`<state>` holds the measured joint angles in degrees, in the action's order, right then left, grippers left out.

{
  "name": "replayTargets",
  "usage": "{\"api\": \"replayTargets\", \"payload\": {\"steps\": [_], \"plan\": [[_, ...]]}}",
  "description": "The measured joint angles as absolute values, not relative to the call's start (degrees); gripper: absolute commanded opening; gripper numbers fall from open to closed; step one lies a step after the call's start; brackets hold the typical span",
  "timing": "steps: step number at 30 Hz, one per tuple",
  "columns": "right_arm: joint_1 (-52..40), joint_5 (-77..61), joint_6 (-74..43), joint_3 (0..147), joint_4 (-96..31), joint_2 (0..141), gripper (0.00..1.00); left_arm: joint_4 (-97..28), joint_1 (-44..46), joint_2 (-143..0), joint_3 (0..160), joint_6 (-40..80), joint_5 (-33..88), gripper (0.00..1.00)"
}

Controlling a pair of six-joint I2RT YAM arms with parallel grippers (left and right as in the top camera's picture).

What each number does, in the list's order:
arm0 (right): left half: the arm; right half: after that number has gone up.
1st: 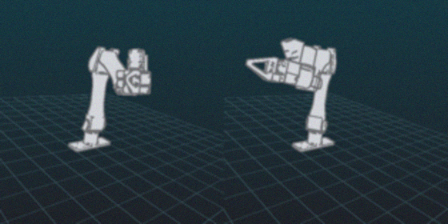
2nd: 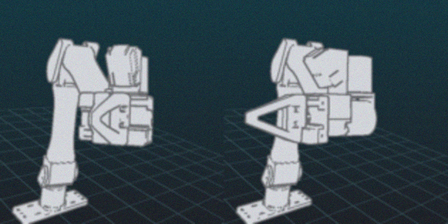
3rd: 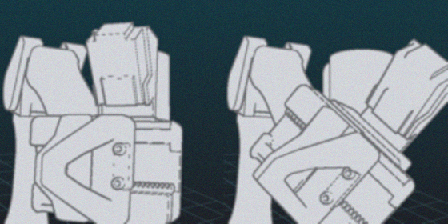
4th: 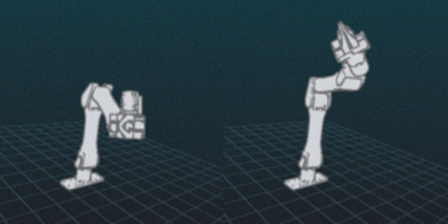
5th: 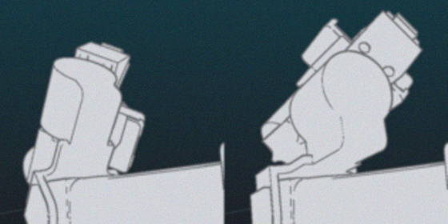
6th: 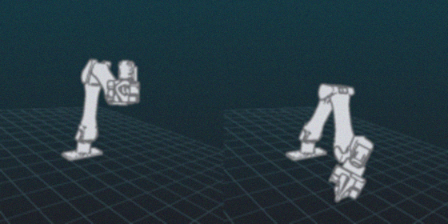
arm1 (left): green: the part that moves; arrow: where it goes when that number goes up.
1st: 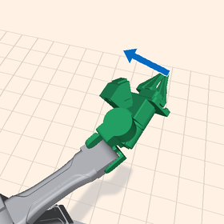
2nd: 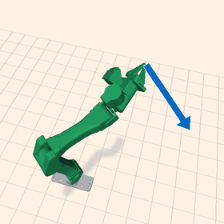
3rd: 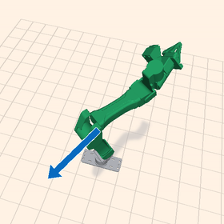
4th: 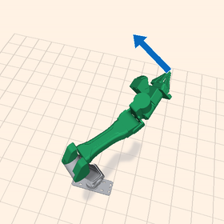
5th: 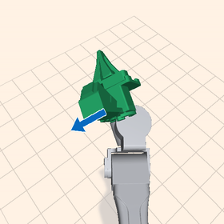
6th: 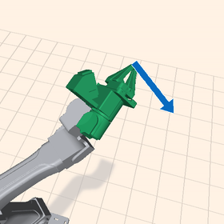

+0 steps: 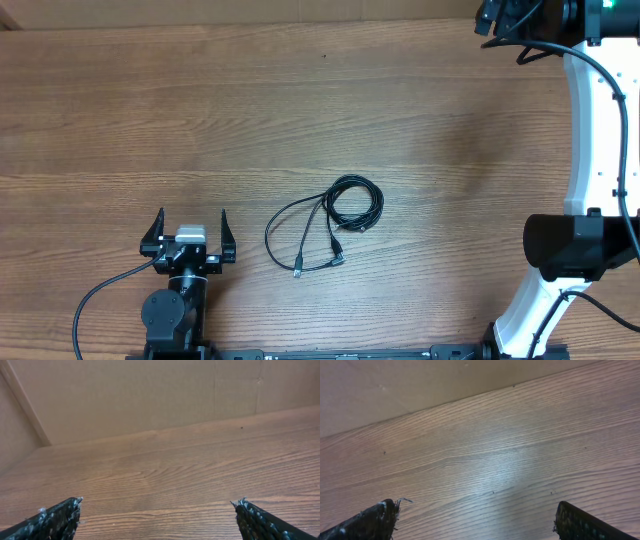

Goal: Untangle cables

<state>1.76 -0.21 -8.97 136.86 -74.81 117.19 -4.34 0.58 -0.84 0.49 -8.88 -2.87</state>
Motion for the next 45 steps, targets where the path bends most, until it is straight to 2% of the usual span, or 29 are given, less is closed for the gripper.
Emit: {"api": "replayTargets", "payload": {"steps": [7,14,18,22,27,34,43,45], "plan": [[1.78,-0.23,-8.99,136.86,-75.0,117.19,1.0,-3.57,0.58,-0.86,0.49,-8.88,-4.43,0.99],[1.76,-0.21,-8.99,136.86,-74.98,117.19,1.0,8.23,0.58,-0.84,0.84,-8.67,-5.58,1.0],[1.76,-0.23,-10.24,136.86,-74.39,117.19,1.0,2.33,0.58,-0.99,5.82,-8.38,-5.43,1.0],[1.76,-1.15,-12.08,136.86,-72.58,117.19,1.0,-12.34,0.58,-2.74,21.54,-8.93,-8.29,1.0],[1.76,-3.2,-12.97,136.86,-69.73,117.19,1.0,-21.69,0.58,-10.15,44.84,-12.45,-14.02,1.0],[1.72,-5.61,-16.53,136.86,-67.18,117.19,1.0,-21.71,0.58,-26.96,68.93,-21.85,-19.79,1.0],[-0.58,-5.74,-19.97,136.86,-69.28,117.19,1.0,-20.8,0.58,-58.13,95.5,-33.23,-23.81,1.0],[-1.54,-5.02,-21.61,136.86,-70.76,117.19,1.0,-23.73,0.58,-65.49,100.38,-33.71,-24.34,1.0]]}}
